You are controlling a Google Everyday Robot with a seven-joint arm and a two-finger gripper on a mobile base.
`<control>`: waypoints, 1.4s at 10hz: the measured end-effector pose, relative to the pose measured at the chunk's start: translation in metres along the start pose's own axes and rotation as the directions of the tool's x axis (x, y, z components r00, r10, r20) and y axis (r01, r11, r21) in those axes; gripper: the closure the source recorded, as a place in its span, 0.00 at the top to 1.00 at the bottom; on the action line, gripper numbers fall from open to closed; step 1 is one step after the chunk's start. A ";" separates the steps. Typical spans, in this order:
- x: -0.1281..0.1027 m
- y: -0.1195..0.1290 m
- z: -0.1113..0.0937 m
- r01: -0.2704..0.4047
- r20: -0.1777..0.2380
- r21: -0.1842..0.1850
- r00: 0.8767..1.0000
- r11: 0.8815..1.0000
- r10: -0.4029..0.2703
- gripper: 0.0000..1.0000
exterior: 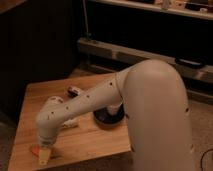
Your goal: Place the pepper in the ceramic cup
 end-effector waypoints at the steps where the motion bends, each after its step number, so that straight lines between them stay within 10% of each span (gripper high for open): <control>1: 0.003 0.001 0.004 0.014 -0.008 0.011 1.000 1.000 -0.014 0.80; 14: 0.011 -0.002 0.045 0.015 -0.099 0.029 0.995 0.999 -0.012 0.80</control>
